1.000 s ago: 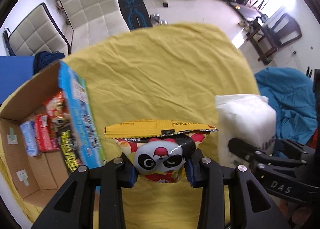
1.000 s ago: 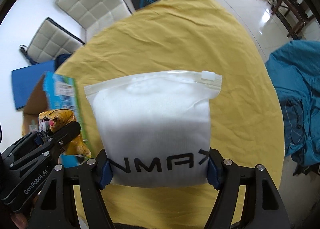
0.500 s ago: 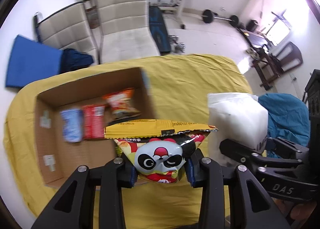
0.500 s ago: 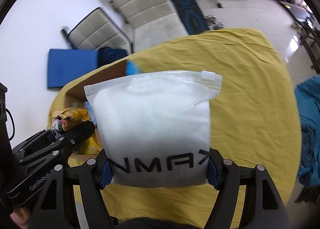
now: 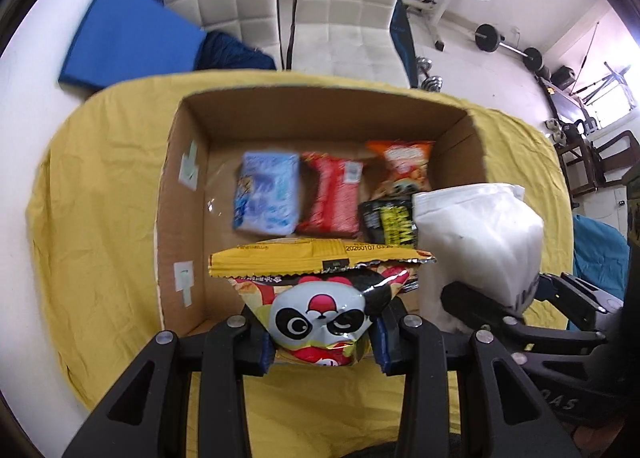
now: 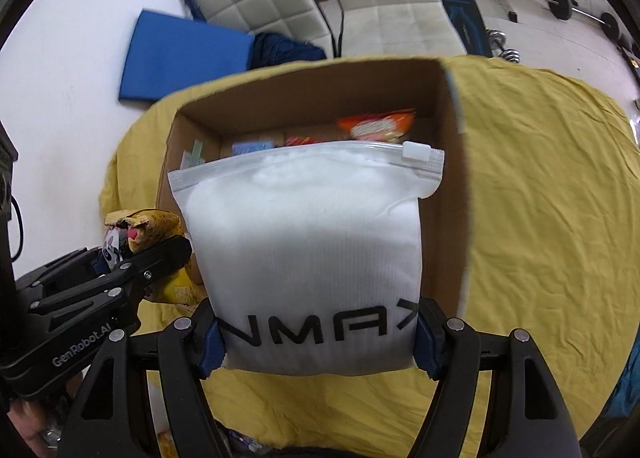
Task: Organize soft objects
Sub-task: 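Carry both items into the box and open both grippers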
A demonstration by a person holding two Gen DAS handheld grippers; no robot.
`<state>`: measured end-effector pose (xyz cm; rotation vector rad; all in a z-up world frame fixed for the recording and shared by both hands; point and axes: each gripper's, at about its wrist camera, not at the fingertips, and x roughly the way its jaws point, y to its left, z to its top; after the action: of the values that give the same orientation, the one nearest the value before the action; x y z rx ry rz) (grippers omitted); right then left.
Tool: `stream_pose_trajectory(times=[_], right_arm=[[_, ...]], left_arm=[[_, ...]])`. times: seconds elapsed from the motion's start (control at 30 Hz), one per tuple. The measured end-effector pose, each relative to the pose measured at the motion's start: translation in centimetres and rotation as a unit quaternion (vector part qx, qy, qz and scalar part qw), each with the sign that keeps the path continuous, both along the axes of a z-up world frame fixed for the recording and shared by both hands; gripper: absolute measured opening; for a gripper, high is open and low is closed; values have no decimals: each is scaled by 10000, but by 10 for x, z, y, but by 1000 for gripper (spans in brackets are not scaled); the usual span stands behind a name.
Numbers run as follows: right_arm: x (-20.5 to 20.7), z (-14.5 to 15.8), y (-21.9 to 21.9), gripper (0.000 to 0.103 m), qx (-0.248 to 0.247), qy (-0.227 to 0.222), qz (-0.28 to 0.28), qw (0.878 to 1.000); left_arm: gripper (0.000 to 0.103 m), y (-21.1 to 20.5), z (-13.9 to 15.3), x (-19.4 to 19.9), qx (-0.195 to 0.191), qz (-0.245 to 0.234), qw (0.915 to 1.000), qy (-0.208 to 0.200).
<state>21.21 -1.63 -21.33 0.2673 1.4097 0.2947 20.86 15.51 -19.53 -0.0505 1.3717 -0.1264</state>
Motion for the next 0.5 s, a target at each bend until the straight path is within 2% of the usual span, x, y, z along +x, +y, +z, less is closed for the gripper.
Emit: stream_pose_trajectory(times=[0.3, 0.5], right_arm=[[12, -77, 43, 75, -182, 625, 37, 9979], [14, -108, 54, 75, -177, 947, 101, 9953]], left_arm=[[34, 43, -54, 14, -359, 185, 9970, 666], [34, 54, -102, 21, -428, 227, 9907, 1273]])
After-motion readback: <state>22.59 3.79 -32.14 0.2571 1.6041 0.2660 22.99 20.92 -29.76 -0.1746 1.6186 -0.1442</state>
